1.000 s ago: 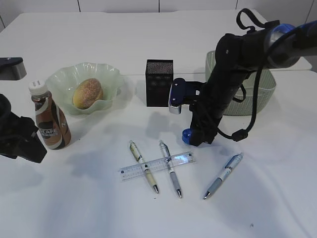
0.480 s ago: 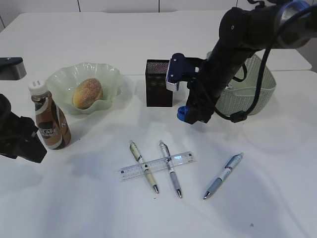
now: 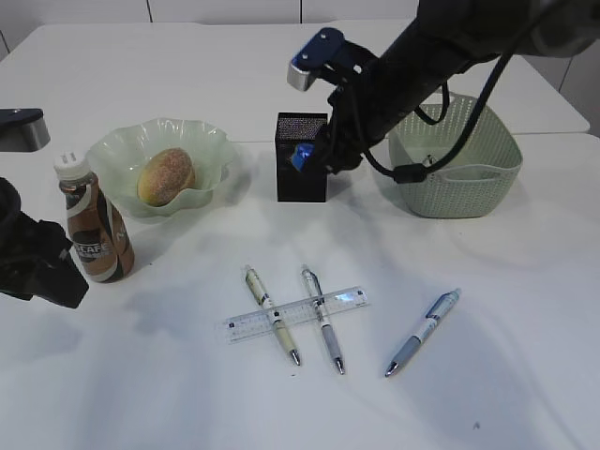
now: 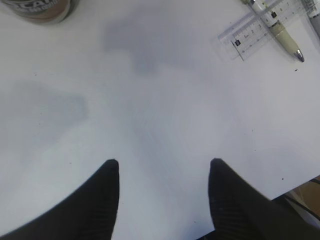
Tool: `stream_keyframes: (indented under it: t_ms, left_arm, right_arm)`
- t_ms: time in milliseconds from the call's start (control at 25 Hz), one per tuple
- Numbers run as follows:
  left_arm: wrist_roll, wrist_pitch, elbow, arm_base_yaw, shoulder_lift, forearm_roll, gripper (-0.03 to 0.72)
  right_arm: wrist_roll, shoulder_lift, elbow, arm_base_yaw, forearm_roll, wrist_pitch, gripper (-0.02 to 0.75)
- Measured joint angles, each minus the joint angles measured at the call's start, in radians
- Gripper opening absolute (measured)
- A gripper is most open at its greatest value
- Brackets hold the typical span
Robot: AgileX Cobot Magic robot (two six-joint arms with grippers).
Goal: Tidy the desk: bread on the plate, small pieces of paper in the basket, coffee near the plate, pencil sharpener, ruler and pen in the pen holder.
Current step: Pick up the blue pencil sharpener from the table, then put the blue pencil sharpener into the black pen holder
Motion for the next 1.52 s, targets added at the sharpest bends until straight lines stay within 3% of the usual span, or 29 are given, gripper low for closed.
stream_keyframes:
  t_ms: [520,920,1520]
  left_arm:
    - [0.0,0.0,0.0,0.0,0.0,0.0,0.401]
    - [0.0,0.0,0.0,0.0,0.0,0.0,0.401]
    - [0.0,0.0,0.0,0.0,0.0,0.0,0.401]
  right_arm:
    - [0.063,0.002,-0.028,0.0,0.256,-0.368,0.344]
    - [0.063,0.121,-0.139,0.0,0.329,-0.413,0.344]
    - [0.063,0.192,-0.154,-0.023,0.306,-0.426,0.344]
